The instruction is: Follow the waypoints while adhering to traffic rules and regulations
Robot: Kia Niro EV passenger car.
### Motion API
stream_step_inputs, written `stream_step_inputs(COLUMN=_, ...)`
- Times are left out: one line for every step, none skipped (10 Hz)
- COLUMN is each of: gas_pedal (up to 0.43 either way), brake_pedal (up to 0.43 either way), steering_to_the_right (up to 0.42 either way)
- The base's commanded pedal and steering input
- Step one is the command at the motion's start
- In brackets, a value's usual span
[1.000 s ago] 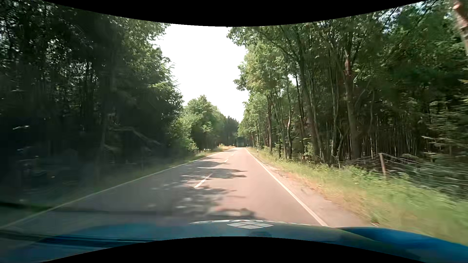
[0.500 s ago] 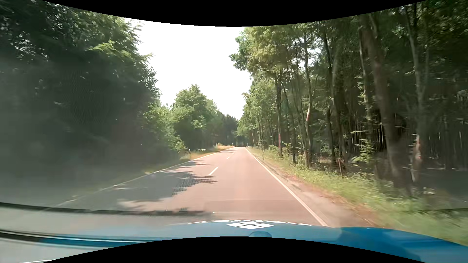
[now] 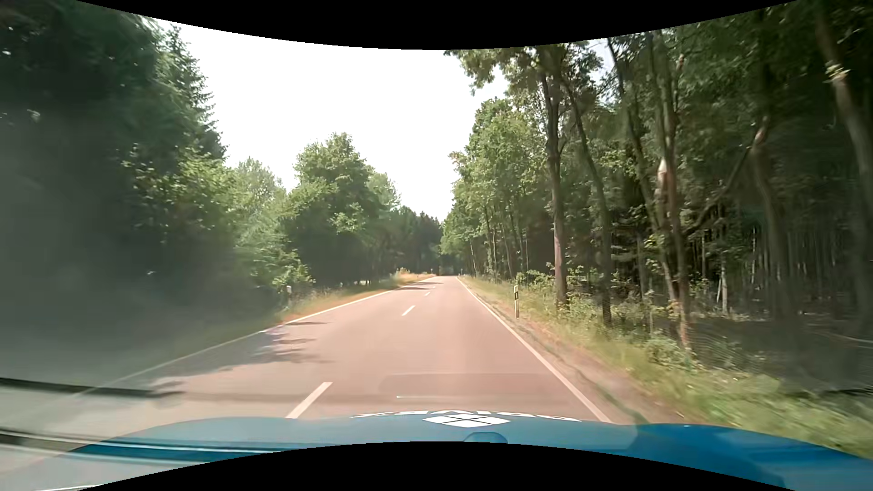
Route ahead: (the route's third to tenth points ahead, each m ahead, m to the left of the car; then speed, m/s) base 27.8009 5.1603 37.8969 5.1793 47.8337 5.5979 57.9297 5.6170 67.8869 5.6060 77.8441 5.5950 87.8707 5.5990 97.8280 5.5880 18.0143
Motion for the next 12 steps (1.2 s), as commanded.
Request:
stream_step_inputs(gas_pedal=0.177, brake_pedal=0.0, steering_to_the_right=0.0)
stream_step_inputs(gas_pedal=0.177, brake_pedal=0.0, steering_to_the_right=-0.002)
stream_step_inputs(gas_pedal=0.177, brake_pedal=0.0, steering_to_the_right=-0.003)
stream_step_inputs(gas_pedal=0.177, brake_pedal=0.0, steering_to_the_right=-0.004)
stream_step_inputs(gas_pedal=0.177, brake_pedal=0.0, steering_to_the_right=-0.003)
stream_step_inputs(gas_pedal=0.177, brake_pedal=0.0, steering_to_the_right=-0.003)
stream_step_inputs(gas_pedal=0.177, brake_pedal=0.0, steering_to_the_right=-0.003)
stream_step_inputs(gas_pedal=0.177, brake_pedal=0.0, steering_to_the_right=-0.004)
stream_step_inputs(gas_pedal=0.177, brake_pedal=0.0, steering_to_the_right=-0.004)
stream_step_inputs(gas_pedal=0.177, brake_pedal=0.0, steering_to_the_right=-0.003)
stream_step_inputs(gas_pedal=0.177, brake_pedal=0.0, steering_to_the_right=-0.003)
stream_step_inputs(gas_pedal=0.177, brake_pedal=0.0, steering_to_the_right=-0.003)
